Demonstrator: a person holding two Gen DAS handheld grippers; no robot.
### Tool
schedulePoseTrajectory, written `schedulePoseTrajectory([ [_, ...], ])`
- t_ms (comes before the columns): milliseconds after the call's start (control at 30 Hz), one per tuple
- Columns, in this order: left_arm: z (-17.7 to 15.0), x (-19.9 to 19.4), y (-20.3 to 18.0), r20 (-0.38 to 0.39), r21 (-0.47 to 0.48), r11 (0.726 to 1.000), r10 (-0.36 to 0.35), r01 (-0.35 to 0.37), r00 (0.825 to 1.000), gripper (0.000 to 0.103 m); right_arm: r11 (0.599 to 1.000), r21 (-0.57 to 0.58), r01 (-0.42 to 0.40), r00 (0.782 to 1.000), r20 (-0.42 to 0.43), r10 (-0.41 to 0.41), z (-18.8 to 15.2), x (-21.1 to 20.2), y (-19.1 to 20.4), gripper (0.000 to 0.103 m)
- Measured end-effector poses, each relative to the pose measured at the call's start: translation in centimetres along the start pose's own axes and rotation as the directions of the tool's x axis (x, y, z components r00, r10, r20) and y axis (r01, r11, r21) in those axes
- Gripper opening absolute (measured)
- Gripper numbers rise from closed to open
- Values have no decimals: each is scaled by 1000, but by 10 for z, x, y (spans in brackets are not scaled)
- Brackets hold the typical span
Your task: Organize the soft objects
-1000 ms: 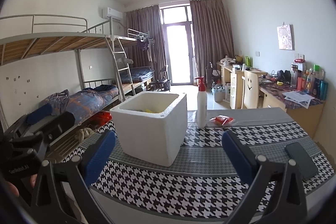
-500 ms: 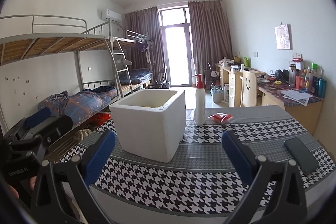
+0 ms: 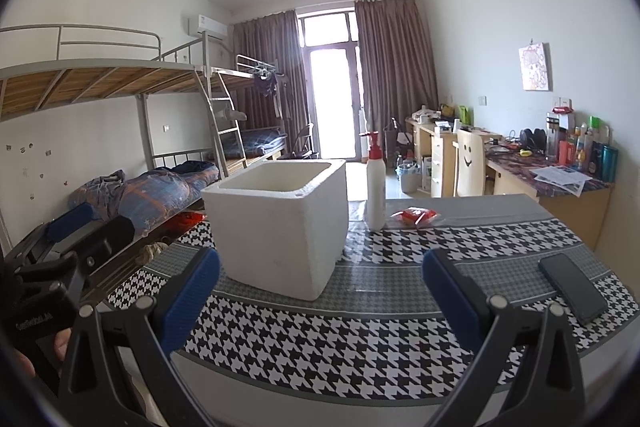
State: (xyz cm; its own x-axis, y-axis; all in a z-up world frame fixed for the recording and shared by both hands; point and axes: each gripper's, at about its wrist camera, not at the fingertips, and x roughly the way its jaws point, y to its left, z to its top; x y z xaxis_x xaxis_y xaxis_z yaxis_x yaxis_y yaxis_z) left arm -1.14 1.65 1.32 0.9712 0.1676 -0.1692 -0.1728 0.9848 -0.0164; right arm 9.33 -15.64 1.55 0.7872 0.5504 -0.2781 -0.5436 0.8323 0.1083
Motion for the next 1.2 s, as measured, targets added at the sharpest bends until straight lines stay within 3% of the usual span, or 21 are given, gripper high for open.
schedulePoseTrajectory([
  [1200,-8,6,4,-32,1,1000,3,-3,999,102,1000,-8,9,1000,-5,-9,-6,-1,-1,102],
])
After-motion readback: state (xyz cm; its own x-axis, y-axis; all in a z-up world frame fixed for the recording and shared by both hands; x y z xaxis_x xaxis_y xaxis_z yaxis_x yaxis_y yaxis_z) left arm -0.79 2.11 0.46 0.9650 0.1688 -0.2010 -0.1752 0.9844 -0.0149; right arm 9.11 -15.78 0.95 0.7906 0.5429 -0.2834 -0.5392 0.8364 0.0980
